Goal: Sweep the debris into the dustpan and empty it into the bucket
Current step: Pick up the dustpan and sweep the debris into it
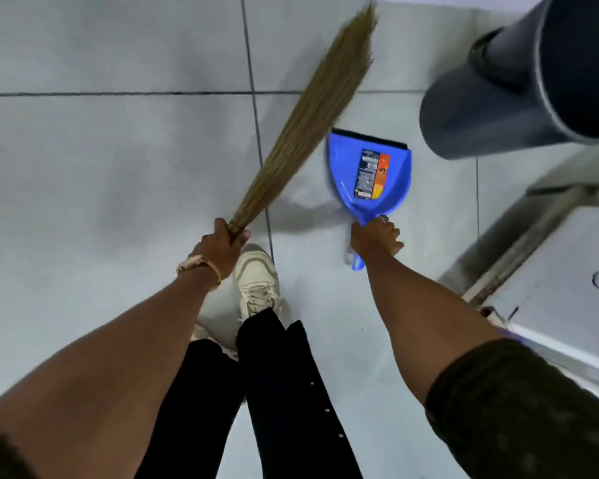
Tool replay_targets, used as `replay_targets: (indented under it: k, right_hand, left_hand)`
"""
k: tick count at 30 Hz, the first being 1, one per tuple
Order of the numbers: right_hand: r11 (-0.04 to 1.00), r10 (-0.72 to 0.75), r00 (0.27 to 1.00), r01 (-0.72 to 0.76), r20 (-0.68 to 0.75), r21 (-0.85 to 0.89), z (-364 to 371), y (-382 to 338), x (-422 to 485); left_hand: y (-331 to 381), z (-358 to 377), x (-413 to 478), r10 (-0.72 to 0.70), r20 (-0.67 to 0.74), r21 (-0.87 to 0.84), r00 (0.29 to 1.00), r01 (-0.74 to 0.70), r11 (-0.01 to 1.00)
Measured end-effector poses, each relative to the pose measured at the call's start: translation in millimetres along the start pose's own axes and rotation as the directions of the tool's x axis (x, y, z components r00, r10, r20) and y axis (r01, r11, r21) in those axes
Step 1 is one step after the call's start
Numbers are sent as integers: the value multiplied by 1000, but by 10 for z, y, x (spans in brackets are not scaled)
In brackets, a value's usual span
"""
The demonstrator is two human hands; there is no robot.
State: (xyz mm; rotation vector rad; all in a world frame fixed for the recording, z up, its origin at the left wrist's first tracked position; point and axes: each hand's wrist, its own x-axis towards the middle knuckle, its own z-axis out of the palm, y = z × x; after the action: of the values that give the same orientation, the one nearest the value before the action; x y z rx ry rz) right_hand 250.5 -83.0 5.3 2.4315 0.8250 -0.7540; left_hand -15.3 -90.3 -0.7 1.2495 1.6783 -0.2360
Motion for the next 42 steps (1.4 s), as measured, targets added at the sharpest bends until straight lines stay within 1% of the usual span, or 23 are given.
replay_targets:
  k: [2, 4, 5, 8, 12, 14, 16, 19, 21, 23, 25, 28, 29, 31, 32, 34, 36, 37, 39, 41, 42]
  right_hand:
    - [997, 80, 996, -80, 27, -7, 259, 46, 151]
    - [995, 103, 994, -102, 40, -8, 514, 27, 281]
    - [994, 109, 993, -110, 40, 20, 612, 5, 325]
    - [978, 142, 990, -137, -21, 154, 764, -37, 421]
    - [920, 167, 986, -158, 5, 357, 486, -57, 240]
    - [930, 120, 992, -122, 28, 347, 196, -58, -12]
    - [952, 55, 998, -61, 31, 300, -47, -66, -273]
    - [978, -112, 993, 104, 37, 181, -442, -218, -753]
    - [970, -236, 968, 230, 84, 79, -672, -382, -1034]
    - [926, -366, 922, 374, 130, -45, -878, -606, -1353]
    - [819, -509, 848, 530, 148, -221, -1040, -910, -1691]
    - [573, -691, 697, 689, 190, -444, -1165, -1382, -2232]
    - [489, -735, 642, 724, 217, -486, -1176, -1565, -2431]
    - [363, -786, 559, 763, 265, -535, -1175, -1842, -2734]
    - [285, -812, 504, 781, 293, -555, -1132, -2033, -2918]
    - [164, -836, 428, 791, 343, -589, -990, -2361, -3235]
    - [77, -849, 374, 786, 373, -613, -818, -2680, -3510]
    - [29, -851, 345, 783, 395, -622, -684, -2856, -3668]
    - [-44, -846, 313, 766, 432, -642, -431, -3173, -3916]
    - [-94, -848, 297, 731, 439, -676, -231, -3473, -4040]
    - [-136, -853, 274, 706, 445, -695, -98, -3666, -4118]
  left_hand:
    - [1, 127, 176, 20, 15, 79, 1000, -21, 997]
    - [-8, 251, 351, 39, 11, 152, 999, -40, 988]
    - [-14, 295, 408, 59, 4, 174, 998, -59, 983]
    - [-36, 392, 508, 107, 13, 201, 994, -108, 974]
    - [-3, 255, 313, 79, 10, 206, 997, -80, 975]
    - [65, 30, 92, 61, 6, 182, 998, -61, 981]
    - [101, -210, -132, 19, -11, 155, 1000, -18, 988]
    - [111, -701, -533, -51, -66, 101, 997, 57, 993]
    - [65, -981, -759, -114, -124, 47, 986, 120, 992]
    - [-60, -1295, -997, -183, -184, -51, 966, 177, 983]
    - [-261, -1596, -1227, -255, -238, -169, 937, 219, 961]
    - [-713, -1961, -1613, -375, -315, -320, 872, 274, 907]
    - [-918, -2084, -1768, -417, -347, -361, 840, 291, 886]
    - [-1279, -2234, -2050, -489, -397, -404, 777, 330, 853]
    - [-1514, -2329, -2223, -544, -411, -440, 732, 363, 821]
    - [-1962, -2432, -2518, -637, -406, -495, 655, 428, 756]
    - [-2348, -2464, -2728, -702, -379, -536, 603, 476, 697]
    - [-2572, -2458, -2840, -744, -351, -565, 569, 505, 653]
    - [-2916, -2388, -3038, -811, -288, -624, 509, 543, 562]
    - [-3103, -2270, -3151, -853, -231, -664, 468, 565, 490]
    - [-3212, -2181, -3176, -875, -191, -685, 444, 578, 443]
